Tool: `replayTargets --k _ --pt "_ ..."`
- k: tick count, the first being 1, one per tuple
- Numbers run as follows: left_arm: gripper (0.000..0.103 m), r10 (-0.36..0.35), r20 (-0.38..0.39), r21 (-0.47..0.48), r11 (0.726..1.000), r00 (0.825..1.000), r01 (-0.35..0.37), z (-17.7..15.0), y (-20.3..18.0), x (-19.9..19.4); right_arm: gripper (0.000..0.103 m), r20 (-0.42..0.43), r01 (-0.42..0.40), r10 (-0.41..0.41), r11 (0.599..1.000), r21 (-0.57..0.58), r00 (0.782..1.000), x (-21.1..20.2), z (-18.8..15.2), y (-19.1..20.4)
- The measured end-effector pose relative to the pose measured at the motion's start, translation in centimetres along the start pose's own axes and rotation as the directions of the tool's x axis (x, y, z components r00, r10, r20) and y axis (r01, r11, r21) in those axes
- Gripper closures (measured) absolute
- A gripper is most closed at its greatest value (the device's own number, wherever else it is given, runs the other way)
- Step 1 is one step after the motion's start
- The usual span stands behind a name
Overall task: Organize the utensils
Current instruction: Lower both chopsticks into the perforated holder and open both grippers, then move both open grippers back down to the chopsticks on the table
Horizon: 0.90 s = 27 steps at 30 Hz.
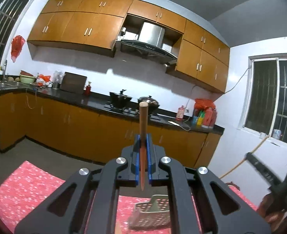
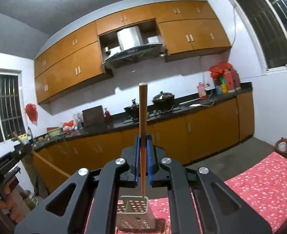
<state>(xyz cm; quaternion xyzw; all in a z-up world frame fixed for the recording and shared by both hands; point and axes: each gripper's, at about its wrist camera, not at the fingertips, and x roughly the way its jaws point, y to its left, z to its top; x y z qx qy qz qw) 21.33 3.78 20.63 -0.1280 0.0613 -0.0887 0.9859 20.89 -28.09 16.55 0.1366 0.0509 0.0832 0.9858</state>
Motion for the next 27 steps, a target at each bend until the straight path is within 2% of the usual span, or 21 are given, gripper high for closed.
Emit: replayTargets --k 5,11,17,18,21,27 --pt "0.096 -0.027 -0.048 -0.004 1.000 0.998 0.027 -2.1 -0.7 1.3 0.096 -0.051 -0.018 0.018 1.000 -0.001 0.999 1.6 -1.7 0.1" --pt "0.096 -0.022 -0.138 0.011 1.000 0.990 0.024 -5.4 -1.0 3.8 0.096 -0.126 -0.009 0.008 1.000 -0.013 0.992 3.2 -3.7 0.2" --pt "0.095 -0.001 -0.242 0.020 1.000 0.970 0.006 -8.3 -0.5 6.3 0.095 -0.209 -0.020 0.016 1.000 -0.015 0.978 4.1 -5.4 0.4" --pt "0.091 -0.003 -0.251 0.017 1.000 0.968 0.007 -8.6 -0.5 6.3 0.092 -0.216 -0.022 0.018 1.000 -0.014 0.976 4.1 -5.5 0.6" --pt "0.076 0.005 -0.247 0.021 1.000 0.969 0.000 -8.9 -0.4 6.1 0.056 -0.220 -0.017 0.014 1.000 -0.010 0.975 3.8 -5.7 0.5" --pt "0.072 0.014 -0.218 -0.005 1.000 0.976 -0.016 -8.2 0.8 4.4 0.055 -0.188 0.002 -0.002 1.000 0.001 0.982 2.0 -5.2 -0.2"
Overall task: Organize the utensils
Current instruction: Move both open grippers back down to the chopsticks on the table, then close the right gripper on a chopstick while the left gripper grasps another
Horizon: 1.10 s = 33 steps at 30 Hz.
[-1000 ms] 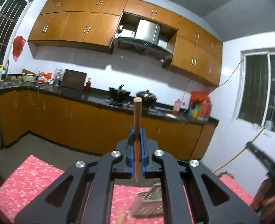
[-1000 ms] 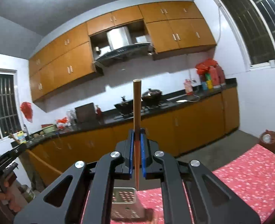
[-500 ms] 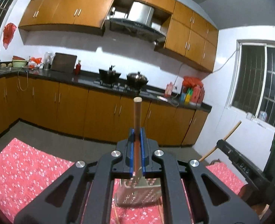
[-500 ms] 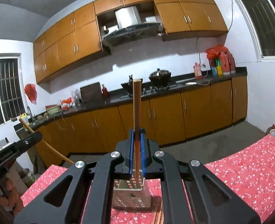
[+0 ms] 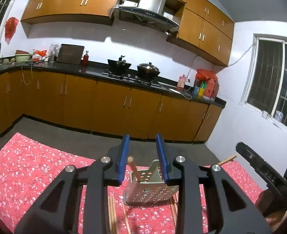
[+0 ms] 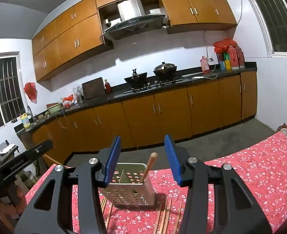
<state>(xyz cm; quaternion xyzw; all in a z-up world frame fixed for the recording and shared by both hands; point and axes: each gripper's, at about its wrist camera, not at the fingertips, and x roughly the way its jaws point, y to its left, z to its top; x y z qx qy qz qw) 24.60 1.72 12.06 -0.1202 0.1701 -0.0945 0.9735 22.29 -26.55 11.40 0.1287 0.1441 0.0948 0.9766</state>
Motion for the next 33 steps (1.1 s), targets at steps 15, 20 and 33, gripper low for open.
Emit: replayTargets --k 15,20,33 --pt "0.058 0.250 -0.210 0.073 0.968 0.945 -0.240 -8.7 6.9 -1.9 0.058 -0.389 0.235 -0.204 0.971 0.033 0.898 1.1 -10.6 -7.6" --pt "0.058 0.231 -0.371 0.082 0.973 0.900 -0.216 -14.3 7.7 -0.4 0.072 -0.529 0.174 -0.118 0.983 0.059 0.841 1.9 -16.3 -7.1" --pt "0.069 0.111 -0.483 0.024 0.993 0.868 -0.113 -19.3 6.6 -0.3 0.095 -0.548 0.168 -0.188 0.982 -0.086 0.815 2.6 -20.0 -4.5"
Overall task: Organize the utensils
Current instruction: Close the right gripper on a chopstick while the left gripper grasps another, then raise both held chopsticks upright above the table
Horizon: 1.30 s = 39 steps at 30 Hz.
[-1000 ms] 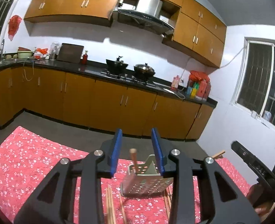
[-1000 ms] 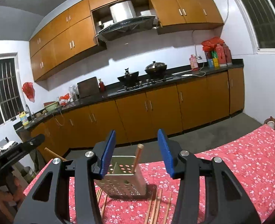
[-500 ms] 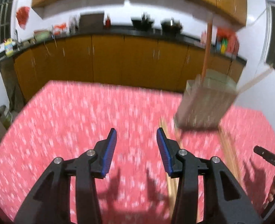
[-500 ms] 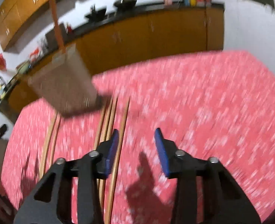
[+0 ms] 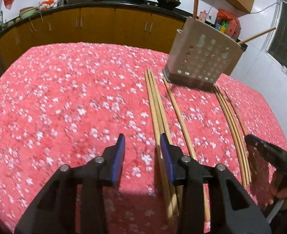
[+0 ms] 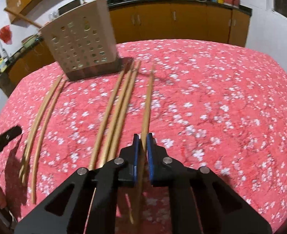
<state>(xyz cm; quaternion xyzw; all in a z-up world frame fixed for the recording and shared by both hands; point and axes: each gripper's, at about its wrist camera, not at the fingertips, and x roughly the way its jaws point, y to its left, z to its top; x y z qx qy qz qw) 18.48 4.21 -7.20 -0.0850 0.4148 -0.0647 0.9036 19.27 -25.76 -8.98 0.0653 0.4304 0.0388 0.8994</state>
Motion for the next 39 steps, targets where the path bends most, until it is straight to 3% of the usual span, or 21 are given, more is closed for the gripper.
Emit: replayTargets --k 5,10,21,24,27,35,39 --pt "0.078 -0.028 -0.019 0.020 0.999 0.999 0.028 -0.6 -0.6 0.1 0.095 0.002 0.025 -0.025 0.996 0.087 1.000 0.4 0.7 -2.1" --pt "0.084 -0.035 -0.050 0.062 0.997 0.998 0.038 -0.9 -1.7 0.6 0.095 0.011 0.031 -0.031 0.998 0.063 0.999 0.7 0.5 -2.0" --pt "0.087 0.091 -0.056 0.159 0.984 0.994 -0.081 -1.2 -2.7 1.1 0.095 0.018 0.042 -0.042 0.998 0.042 0.999 0.3 0.3 -1.7" --pt "0.087 0.082 -0.054 0.155 0.985 0.995 -0.073 -1.1 -2.9 1.2 0.095 0.007 0.023 -0.024 0.998 0.050 1.000 0.2 0.2 -1.8" --pt "0.094 0.092 -0.048 0.149 0.985 0.995 -0.084 -1.0 -2.6 1.2 0.095 0.006 0.013 -0.013 0.999 0.052 1.000 -0.2 -0.1 -1.8" --pt "0.095 0.149 -0.033 0.070 0.987 0.988 -0.146 1.6 0.7 2.6 0.095 0.023 0.036 -0.036 0.999 0.037 0.999 0.5 0.6 -2.0" --pt "0.094 0.128 -0.017 0.022 0.992 0.992 -0.127 2.0 2.2 2.6 0.095 0.037 0.056 -0.058 0.997 0.051 0.998 1.3 1.6 -2.6"
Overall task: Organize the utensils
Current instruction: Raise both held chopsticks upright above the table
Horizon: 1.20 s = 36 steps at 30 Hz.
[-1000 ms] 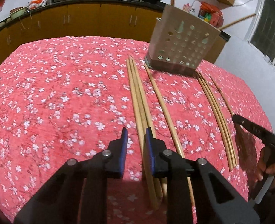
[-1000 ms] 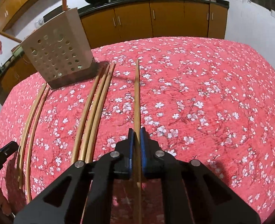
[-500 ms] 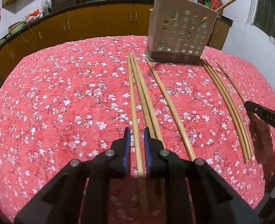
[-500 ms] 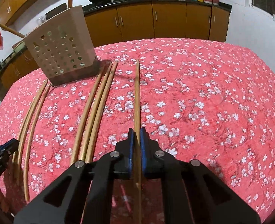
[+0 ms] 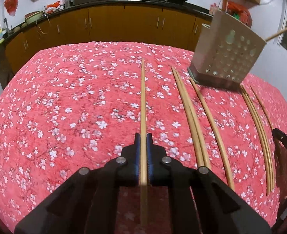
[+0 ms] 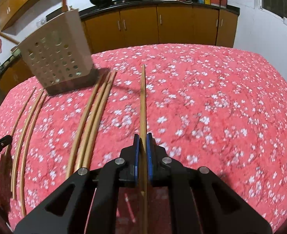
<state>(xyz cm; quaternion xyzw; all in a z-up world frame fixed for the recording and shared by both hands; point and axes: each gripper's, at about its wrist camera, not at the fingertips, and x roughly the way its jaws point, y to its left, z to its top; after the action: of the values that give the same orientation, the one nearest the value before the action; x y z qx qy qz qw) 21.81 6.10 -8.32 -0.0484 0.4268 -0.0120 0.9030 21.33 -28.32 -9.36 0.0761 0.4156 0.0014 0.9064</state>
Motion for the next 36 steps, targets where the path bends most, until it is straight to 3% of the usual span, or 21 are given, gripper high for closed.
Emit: replayTargets --k 10,33,36 --pt "0.083 -0.053 0.006 -0.037 0.998 0.999 0.053 0.09 0.43 -0.32 0.094 0.002 -0.004 0.004 1.000 0.018 1.000 0.38 0.38 -0.25" --pt "0.079 -0.052 0.005 -0.037 0.998 0.999 0.052 0.32 0.24 -0.51 0.093 0.005 -0.008 0.008 1.000 0.025 1.000 0.31 0.45 -0.19" --pt "0.079 -0.024 -0.002 0.002 1.000 1.000 0.024 0.11 -0.32 -0.74 0.093 0.004 0.013 -0.013 1.000 0.005 1.000 -0.11 -0.05 0.19"
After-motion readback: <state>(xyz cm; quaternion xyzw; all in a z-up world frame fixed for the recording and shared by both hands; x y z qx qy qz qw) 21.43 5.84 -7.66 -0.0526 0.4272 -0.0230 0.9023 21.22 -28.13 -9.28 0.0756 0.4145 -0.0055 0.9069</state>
